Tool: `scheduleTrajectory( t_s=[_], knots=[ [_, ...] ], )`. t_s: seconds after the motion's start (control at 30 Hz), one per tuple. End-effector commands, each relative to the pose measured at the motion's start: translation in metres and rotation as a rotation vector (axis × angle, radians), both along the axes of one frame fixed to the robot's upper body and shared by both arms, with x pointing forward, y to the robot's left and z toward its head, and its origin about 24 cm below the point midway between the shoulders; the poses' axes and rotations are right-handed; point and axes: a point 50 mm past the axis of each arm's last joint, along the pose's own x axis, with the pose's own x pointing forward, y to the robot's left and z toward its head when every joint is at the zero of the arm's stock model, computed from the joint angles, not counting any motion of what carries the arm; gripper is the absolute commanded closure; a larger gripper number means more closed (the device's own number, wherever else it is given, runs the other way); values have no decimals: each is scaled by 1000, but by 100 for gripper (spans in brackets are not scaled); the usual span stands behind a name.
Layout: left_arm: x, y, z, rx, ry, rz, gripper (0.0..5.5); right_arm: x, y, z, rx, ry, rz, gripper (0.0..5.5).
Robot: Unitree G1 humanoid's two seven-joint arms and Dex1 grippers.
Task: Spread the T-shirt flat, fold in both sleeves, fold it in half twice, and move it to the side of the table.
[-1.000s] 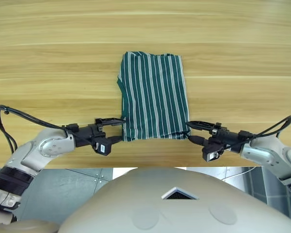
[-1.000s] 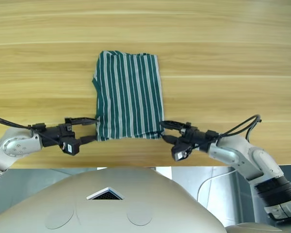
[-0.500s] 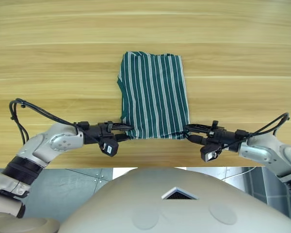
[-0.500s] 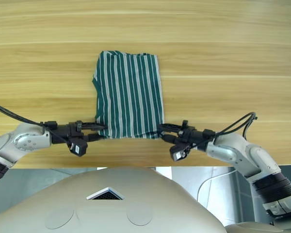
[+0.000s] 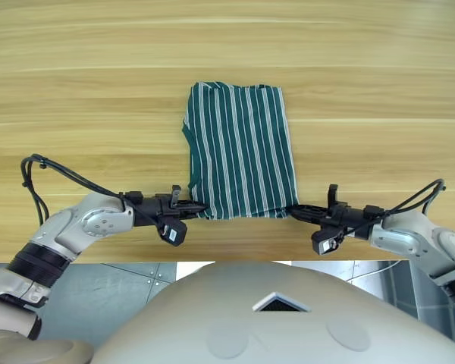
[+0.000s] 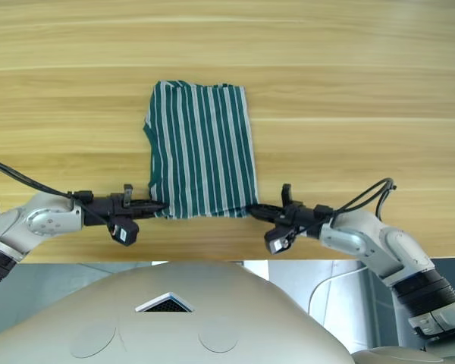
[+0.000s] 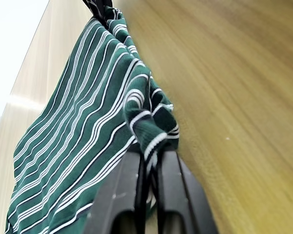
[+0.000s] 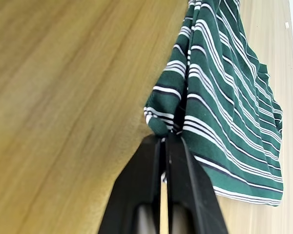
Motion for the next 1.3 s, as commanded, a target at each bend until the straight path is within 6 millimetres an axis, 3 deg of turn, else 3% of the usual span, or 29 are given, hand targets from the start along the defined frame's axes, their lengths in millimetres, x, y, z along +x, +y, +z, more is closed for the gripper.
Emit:
scheduleTrajectory(
  t_s=[0.03,0.17,0.33,0.53,0.7,0.83,1.07,1.3],
  knots=[
    [-20,17,-32,152,120,46,539,-10,-9,-17,-108,85,-7,550],
    [-36,15,-31,93,174,72,539,-21,-9,-16,-76,132,-8,550],
    [-72,19,-21,13,265,187,541,-45,-6,2,57,212,-57,550],
    [-78,18,0,-66,229,307,541,-44,-6,27,170,188,-160,550],
    [-43,10,15,-219,105,388,541,-23,1,51,319,122,-199,550],
    [-12,9,23,-315,8,460,541,-12,6,54,355,97,-189,550],
    [14,-1,23,-416,-26,538,541,15,15,52,377,30,-194,550],
    [27,-2,15,-411,-26,598,541,68,21,49,431,-96,-287,550]
  ],
)
